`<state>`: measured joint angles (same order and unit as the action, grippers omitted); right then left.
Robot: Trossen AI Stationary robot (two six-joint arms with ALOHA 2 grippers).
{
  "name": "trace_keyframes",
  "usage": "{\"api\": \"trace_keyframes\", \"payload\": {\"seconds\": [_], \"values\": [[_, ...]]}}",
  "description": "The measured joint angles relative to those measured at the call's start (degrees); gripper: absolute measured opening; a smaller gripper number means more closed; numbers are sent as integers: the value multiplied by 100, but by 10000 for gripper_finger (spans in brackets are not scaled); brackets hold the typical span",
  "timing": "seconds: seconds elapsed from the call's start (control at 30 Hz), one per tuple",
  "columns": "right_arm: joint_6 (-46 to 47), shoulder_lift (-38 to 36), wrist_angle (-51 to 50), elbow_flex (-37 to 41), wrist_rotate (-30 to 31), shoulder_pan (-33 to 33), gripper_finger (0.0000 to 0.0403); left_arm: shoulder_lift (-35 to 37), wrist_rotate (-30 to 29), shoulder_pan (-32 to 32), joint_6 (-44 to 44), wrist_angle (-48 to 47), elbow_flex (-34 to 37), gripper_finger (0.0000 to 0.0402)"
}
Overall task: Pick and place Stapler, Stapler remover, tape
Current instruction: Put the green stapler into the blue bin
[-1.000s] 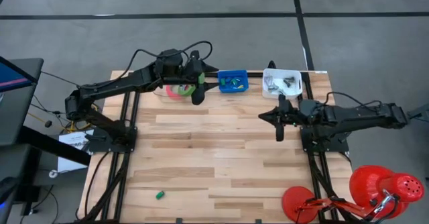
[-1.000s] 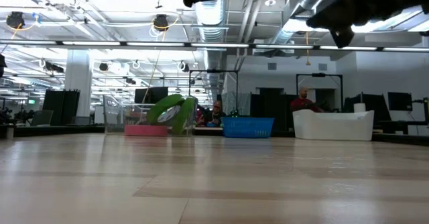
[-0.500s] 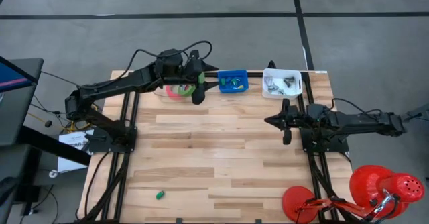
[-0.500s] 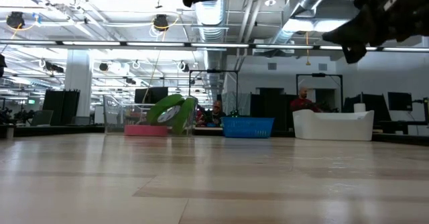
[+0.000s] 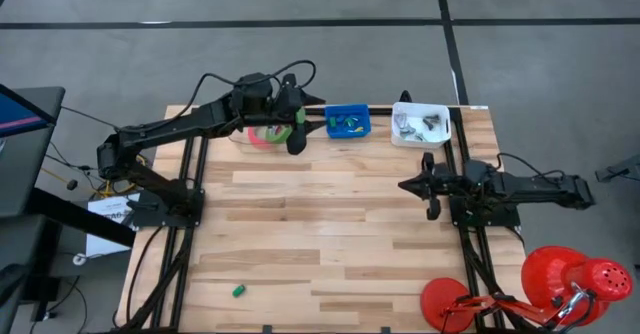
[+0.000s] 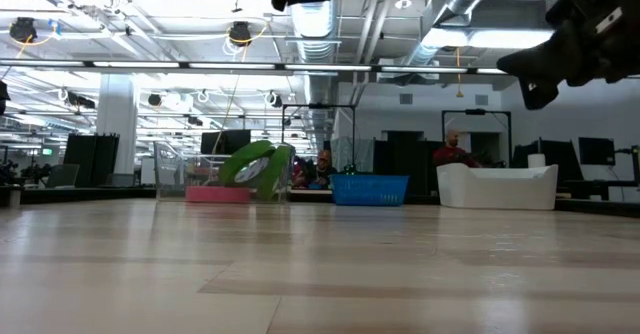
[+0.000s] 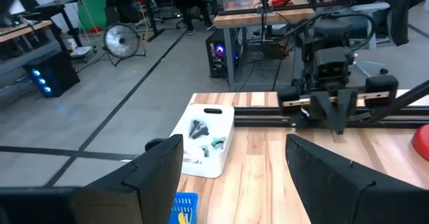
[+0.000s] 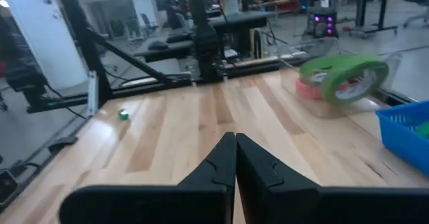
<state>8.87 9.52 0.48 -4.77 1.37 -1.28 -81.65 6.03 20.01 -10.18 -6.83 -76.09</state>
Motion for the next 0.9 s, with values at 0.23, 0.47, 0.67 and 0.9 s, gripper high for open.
{"api": "trace_keyframes", "payload": {"seconds": [0.23, 0.47, 0.67, 0.9], "values": [[-114, -344, -44, 24, -160, 121, 0, 0, -45, -2, -2, 0, 0, 252], [-202, -573, -230, 24, -180, 264, 0, 0, -45, -2, 0, 0, 0, 252], [-228, -670, -66, 342, -186, 319, 0, 0, -45, -2, 0, 2, 0, 252], [-297, -739, -31, 400, -307, 317, 0, 0, -45, -2, 0, 2, 0, 252]]}}
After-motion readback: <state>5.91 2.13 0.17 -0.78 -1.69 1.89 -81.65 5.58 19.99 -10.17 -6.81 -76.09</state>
